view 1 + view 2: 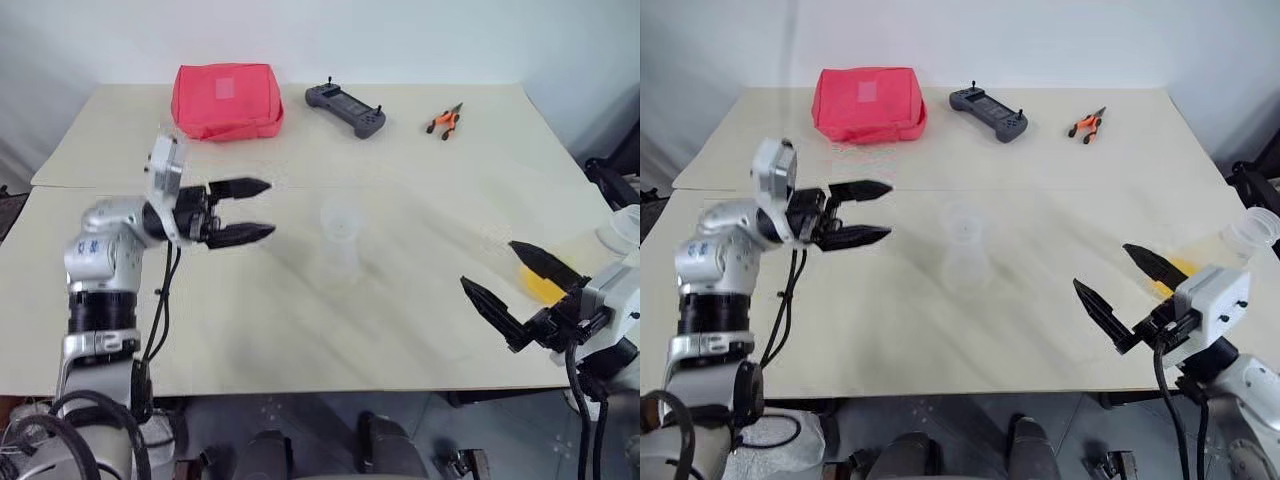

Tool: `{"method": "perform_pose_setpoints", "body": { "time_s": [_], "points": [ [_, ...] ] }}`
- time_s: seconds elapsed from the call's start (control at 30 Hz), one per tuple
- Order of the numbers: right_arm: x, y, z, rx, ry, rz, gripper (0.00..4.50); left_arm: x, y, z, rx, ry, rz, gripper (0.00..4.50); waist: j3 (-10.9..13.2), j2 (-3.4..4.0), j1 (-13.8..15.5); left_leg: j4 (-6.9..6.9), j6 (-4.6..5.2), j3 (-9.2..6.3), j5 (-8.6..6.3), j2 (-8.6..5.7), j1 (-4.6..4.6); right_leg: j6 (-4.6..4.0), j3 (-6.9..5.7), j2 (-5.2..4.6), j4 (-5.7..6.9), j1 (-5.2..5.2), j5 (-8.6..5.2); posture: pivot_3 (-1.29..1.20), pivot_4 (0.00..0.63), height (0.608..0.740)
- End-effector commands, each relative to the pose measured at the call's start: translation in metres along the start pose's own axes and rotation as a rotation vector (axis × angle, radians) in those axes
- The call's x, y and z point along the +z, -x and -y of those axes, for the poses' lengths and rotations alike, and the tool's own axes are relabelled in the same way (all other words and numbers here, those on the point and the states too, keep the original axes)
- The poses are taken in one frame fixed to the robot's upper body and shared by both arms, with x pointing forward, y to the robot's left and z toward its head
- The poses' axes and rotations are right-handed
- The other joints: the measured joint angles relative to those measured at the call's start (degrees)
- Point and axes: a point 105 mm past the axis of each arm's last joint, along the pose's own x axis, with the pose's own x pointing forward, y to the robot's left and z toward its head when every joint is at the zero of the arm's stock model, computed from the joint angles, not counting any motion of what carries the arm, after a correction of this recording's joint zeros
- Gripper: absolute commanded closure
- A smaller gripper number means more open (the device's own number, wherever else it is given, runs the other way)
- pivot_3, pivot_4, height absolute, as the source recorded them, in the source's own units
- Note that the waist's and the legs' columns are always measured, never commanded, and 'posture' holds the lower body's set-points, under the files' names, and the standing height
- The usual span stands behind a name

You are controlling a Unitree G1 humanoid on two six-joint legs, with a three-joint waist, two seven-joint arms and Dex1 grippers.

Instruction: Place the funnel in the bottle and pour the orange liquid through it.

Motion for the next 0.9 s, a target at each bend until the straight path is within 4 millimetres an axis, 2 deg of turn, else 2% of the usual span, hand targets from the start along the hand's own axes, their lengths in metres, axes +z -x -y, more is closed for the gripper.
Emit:
{"method": "perform_pose_setpoints", "body": {
  "time_s": [0.03, 0.23, 0.4, 0.63, 0.9],
  "points": [
    [0.005, 0.012, -0.001, -0.104, 0.007, 0.005, 0.00, 0.001, 0.008, 0.015, -0.043, -0.057, 0.026, 0.03, -0.01, 0.01, 0.05, 0.00, 0.00, 0.00, 0.00, 0.00, 0.03, 0.00, 0.00, 0.00, 0.02, 0.02, 0.00, 0.00, 0.150, 0.740],
    [-0.010, 0.035, 0.004, -0.356, -0.020, -0.056, 0.00, -0.024, 0.018, 0.024, -0.055, -0.028, 0.011, 0.03, -0.02, 0.02, -0.08, -0.02, 0.01, 0.00, -0.01, 0.00, 0.05, -0.02, 0.01, 0.01, 0.03, 0.03, -0.01, 0.00, 0.150, 0.740],
    [-0.017, 0.047, 0.009, -0.559, -0.032, -0.111, 0.00, -0.027, 0.015, 0.020, 0.003, 0.005, 0.061, 0.03, -0.07, 0.11, -0.14, -0.08, 0.02, 0.00, -0.01, 0.01, 0.08, -0.05, 0.01, 0.01, 0.04, 0.02, -0.03, 0.00, 0.150, 0.740],
    [-0.030, 0.058, 0.069, -0.821, 0.097, -0.158, 0.00, -0.031, 0.004, 0.023, -0.003, 0.004, 0.089, 0.03, -0.19, -0.10, -0.30, -0.19, 0.03, -0.01, -0.02, 0.01, 0.08, -0.07, 0.02, 0.03, -0.04, 0.02, -0.03, 0.00, 0.150, 0.740],
    [-0.030, 0.036, 0.123, -0.873, 0.126, -0.124, 0.00, -0.027, -0.003, 0.030, -0.028, -0.009, 0.105, 0.03, -0.19, 0.08, -1.27, -0.22, 0.17, 0.12, -0.10, 0.02, 0.10, -0.07, 0.04, 0.01, -0.09, -0.02, -0.02, 0.00, 0.150, 0.740]
  ]
}}
